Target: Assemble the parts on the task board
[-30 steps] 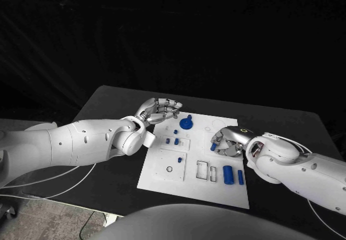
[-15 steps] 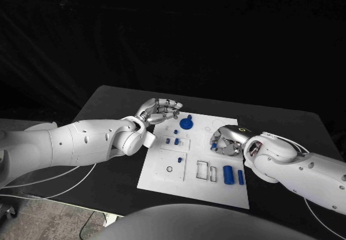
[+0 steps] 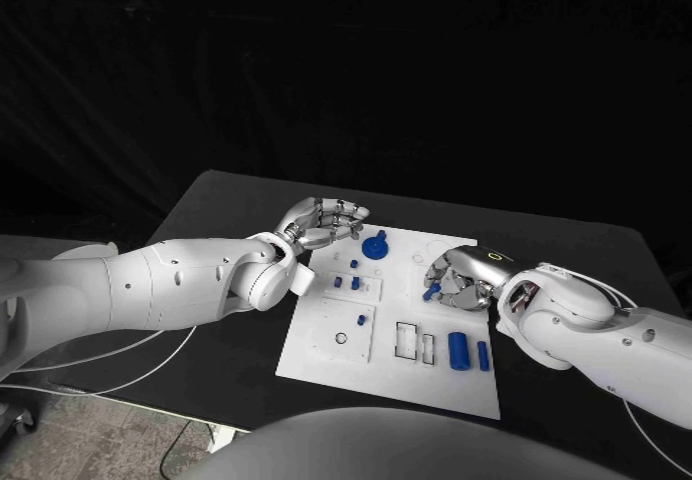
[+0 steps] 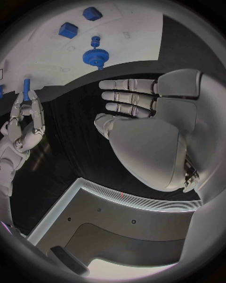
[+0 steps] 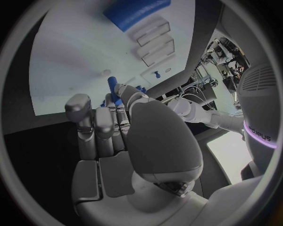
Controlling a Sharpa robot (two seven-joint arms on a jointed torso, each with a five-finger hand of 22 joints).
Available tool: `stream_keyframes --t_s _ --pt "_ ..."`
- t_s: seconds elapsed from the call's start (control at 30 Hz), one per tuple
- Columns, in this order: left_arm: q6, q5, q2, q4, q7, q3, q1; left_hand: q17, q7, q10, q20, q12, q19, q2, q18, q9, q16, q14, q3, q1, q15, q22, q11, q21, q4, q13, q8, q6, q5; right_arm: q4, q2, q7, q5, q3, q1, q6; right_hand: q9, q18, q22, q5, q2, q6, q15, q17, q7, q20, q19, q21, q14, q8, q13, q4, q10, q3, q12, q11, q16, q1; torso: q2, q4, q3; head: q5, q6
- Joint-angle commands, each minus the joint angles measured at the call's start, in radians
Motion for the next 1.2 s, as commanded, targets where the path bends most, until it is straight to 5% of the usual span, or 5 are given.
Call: stream_keyframes --t_s 0.03,0.27,0.5,0.87,1.2 --pt "0.022 0.003 0.003 -0.001 0.003 0.001 -0.001 -0.001 0.000 -0.001 -0.002 0.005 -0.008 0.006 0.005 -0.001 0.007 -0.004 0.001 0.007 0.006 0.001 0.005 0.004 -0.002 -0.001 0.005 -0.004 0.006 0.055 -0.019 -0.007 0.007 0.001 0.027 -0.010 0.002 -0.006 0.100 0.008 0.002 -0.013 -0.007 -0.003 0.002 -0.004 -0.001 0.001 -0.003 -0.003 0.005 -0.008 0.019 0.004 0.000 -0.009 -0.008 0.012 0.000 -0.0012 -0.0009 0.002 0.000" --pt "0.026 0.003 0.008 -0.006 0.000 0.001 -0.001 -0.002 0.001 0.000 -0.002 0.005 -0.009 0.007 0.005 -0.002 0.007 -0.004 0.002 0.008 0.007 0.004 0.005 0.005 -0.002 -0.003 0.007 -0.004 0.006 0.142 -0.031 -0.017 0.003 0.001 0.063 0.025 0.004 -0.005 0.098 0.007 0.000 -0.022 -0.006 -0.011 0.004 -0.004 -0.007 -0.005 -0.007 -0.008 0.004 -0.016 0.018 0.014 -0.006 -0.007 -0.014 0.009 0.000 0.0002 -0.0008 0.006 0.000" --pt "0.032 0.003 0.009 -0.010 -0.002 0.001 -0.001 -0.003 0.002 0.000 -0.003 0.005 -0.011 0.010 0.004 -0.003 0.007 -0.005 0.004 0.008 0.007 0.008 0.006 0.006 -0.002 -0.005 0.009 -0.005 0.007 0.182 0.027 -0.046 -0.102 0.001 0.045 0.090 0.005 -0.008 0.102 0.014 -0.012 -0.032 -0.006 0.004 0.006 -0.004 0.003 0.019 0.009 -0.018 0.002 -0.027 0.023 0.027 -0.014 -0.006 -0.002 -0.004 0.002 -0.0014 0.0004 0.005 0.000" --pt "0.031 0.008 0.014 -0.011 -0.003 0.001 -0.001 -0.004 0.003 0.000 -0.003 0.005 -0.012 0.011 0.004 -0.004 0.007 -0.006 0.005 0.009 0.007 0.011 0.006 0.007 -0.002 -0.007 0.010 -0.005 0.007 0.126 0.176 -0.048 -0.279 0.001 -0.013 0.130 0.005 -0.009 0.103 0.027 -0.026 -0.036 -0.005 0.005 0.007 -0.004 0.005 0.028 0.011 -0.027 0.000 -0.036 0.024 0.038 -0.023 -0.004 -0.002 -0.014 0.003 0.0016 0.0003 0.014 0.000" --pt "0.030 0.018 0.015 -0.011 -0.006 0.001 -0.001 -0.005 0.004 -0.001 -0.003 0.004 -0.013 0.013 0.004 -0.005 0.006 -0.006 0.006 0.009 0.007 0.014 0.005 0.008 -0.002 -0.009 0.011 -0.006 0.008 0.082 0.243 -0.024 -0.322 0.001 -0.036 0.140 0.005 -0.008 0.102 0.016 -0.030 -0.038 -0.004 -0.005 0.009 -0.003 -0.001 0.026 0.004 -0.033 0.002 -0.043 0.032 0.047 -0.025 -0.004 -0.009 -0.018 0.002 0.0005 -0.0010 0.023 0.000"
